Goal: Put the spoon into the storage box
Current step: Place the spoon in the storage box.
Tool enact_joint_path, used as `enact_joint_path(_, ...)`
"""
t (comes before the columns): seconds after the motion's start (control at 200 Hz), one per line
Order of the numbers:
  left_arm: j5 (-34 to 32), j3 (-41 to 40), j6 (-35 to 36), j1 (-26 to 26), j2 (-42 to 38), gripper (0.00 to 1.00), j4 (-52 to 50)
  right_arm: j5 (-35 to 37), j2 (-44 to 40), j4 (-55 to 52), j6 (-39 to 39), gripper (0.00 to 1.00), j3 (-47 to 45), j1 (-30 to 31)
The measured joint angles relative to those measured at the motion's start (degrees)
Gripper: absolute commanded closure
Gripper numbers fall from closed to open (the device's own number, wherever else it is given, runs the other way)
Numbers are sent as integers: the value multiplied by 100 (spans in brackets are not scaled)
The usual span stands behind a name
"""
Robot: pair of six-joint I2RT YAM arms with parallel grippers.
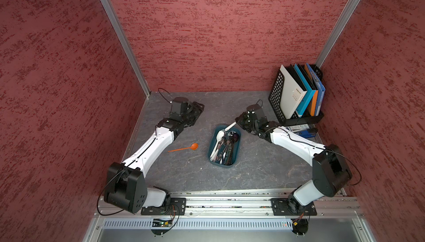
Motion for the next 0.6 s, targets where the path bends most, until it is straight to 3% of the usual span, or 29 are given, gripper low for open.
enact_joint_path(0.281, -61, 140, 1834, 697, -168, 27, -1954, -1832, 1209, -1460, -1165, 100, 1257, 101)
enact_joint_path(0.601, 50, -599, 1838, 1209, -363, 27, -2736, -2538, 1958, -2656, -1812, 100, 1523, 321)
